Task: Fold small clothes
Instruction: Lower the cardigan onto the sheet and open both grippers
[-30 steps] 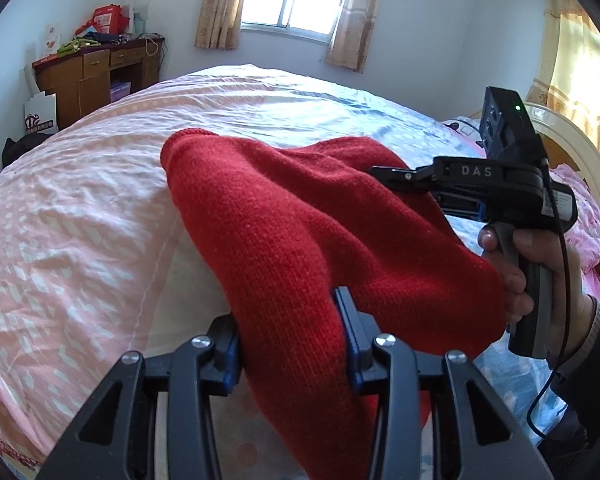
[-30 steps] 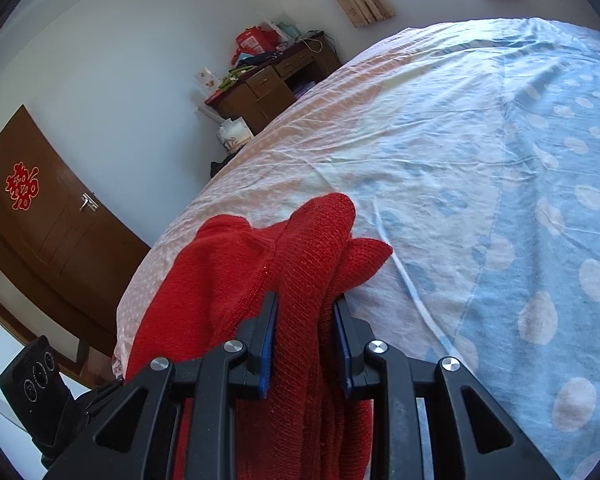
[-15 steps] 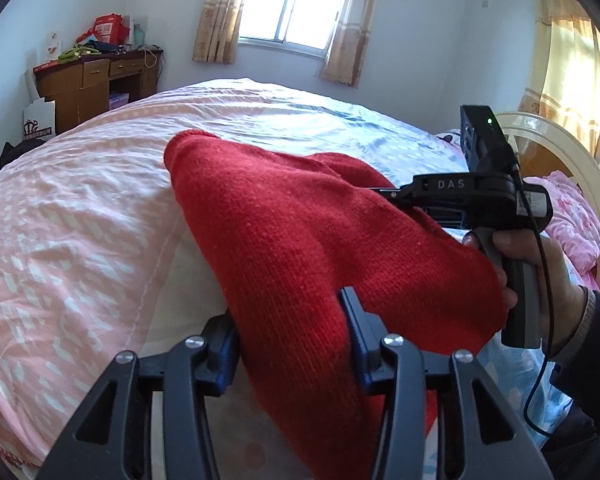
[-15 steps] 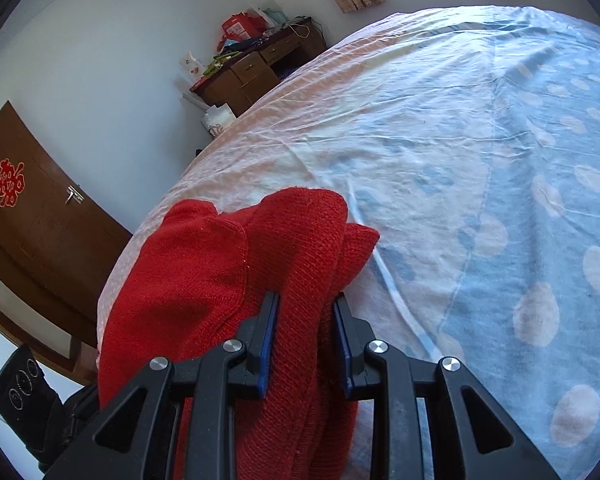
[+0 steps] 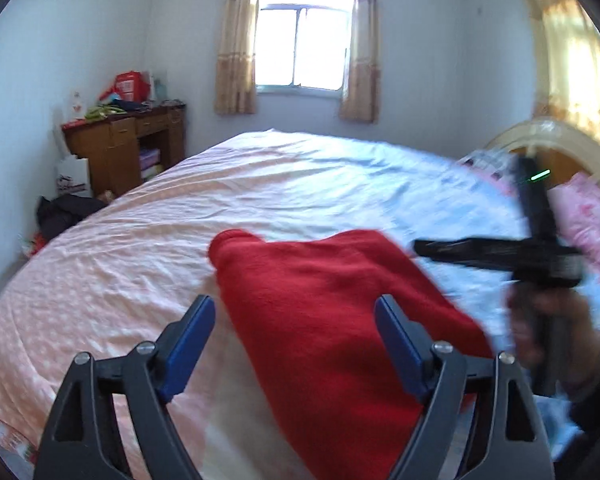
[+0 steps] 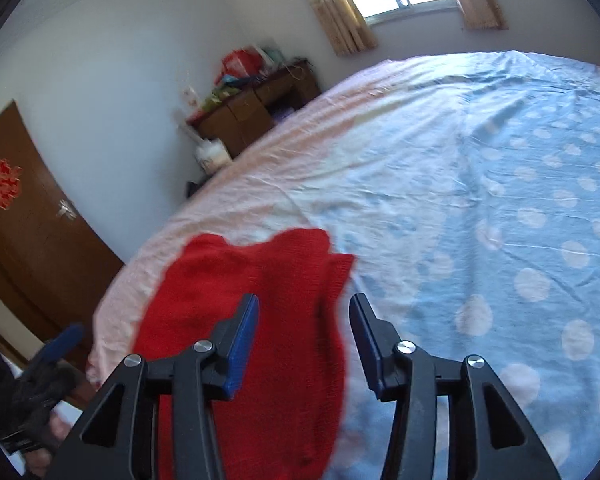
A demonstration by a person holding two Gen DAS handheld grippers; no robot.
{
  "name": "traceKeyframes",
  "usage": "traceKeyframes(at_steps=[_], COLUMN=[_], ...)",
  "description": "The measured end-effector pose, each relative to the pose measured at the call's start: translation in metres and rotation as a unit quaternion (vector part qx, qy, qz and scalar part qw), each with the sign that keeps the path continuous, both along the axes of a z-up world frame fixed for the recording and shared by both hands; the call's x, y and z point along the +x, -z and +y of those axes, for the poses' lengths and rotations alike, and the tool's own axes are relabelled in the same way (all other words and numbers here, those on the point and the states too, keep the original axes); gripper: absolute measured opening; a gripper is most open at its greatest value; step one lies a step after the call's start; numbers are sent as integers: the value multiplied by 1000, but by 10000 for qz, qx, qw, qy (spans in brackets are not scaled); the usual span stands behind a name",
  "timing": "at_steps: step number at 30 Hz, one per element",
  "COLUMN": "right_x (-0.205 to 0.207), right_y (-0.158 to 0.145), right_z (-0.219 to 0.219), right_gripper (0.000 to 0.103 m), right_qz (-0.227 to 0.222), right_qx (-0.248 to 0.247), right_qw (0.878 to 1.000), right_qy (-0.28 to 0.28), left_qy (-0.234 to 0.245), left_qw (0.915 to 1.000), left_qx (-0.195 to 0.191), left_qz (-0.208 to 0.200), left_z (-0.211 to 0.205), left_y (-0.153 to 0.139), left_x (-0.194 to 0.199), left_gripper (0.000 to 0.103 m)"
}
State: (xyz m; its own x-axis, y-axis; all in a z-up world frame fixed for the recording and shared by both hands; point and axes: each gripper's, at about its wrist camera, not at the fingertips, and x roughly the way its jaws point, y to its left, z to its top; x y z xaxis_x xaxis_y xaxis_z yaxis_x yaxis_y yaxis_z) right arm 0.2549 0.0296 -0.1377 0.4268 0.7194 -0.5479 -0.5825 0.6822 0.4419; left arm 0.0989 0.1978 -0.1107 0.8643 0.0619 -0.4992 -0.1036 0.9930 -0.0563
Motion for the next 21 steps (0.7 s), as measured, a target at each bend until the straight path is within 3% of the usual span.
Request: traceKeyframes(at_steps=[4, 7, 9, 14, 21], right_x=[-30, -44, -46, -51, -68], right_y=[-7, 7, 21, 28, 24], right_z=[19, 35, 36, 24, 16], right_gripper=[48, 48, 47, 47, 48], right_qz=[-104, -25, -180, -373, -666], right_qx=[86, -347, -924, -857, -1043], right_qw=[9966, 9925, 9914, 9915, 9900], right_qy=[-816, -1171, -903, -910, -685], left_qy=[-287, -385, -504, -509, -624], left_qw=[9981, 9932, 9919, 9871, 9914], left_qx=[-38, -218, -556, -1158, -567], left_qz=[550, 1078, 1028, 983, 1003], left_z=[7, 15, 26, 35, 12], left_y=[28, 57, 62, 72, 40], left_x=[24, 32, 26, 18, 5], left_gripper=[85, 90, 102, 103, 103])
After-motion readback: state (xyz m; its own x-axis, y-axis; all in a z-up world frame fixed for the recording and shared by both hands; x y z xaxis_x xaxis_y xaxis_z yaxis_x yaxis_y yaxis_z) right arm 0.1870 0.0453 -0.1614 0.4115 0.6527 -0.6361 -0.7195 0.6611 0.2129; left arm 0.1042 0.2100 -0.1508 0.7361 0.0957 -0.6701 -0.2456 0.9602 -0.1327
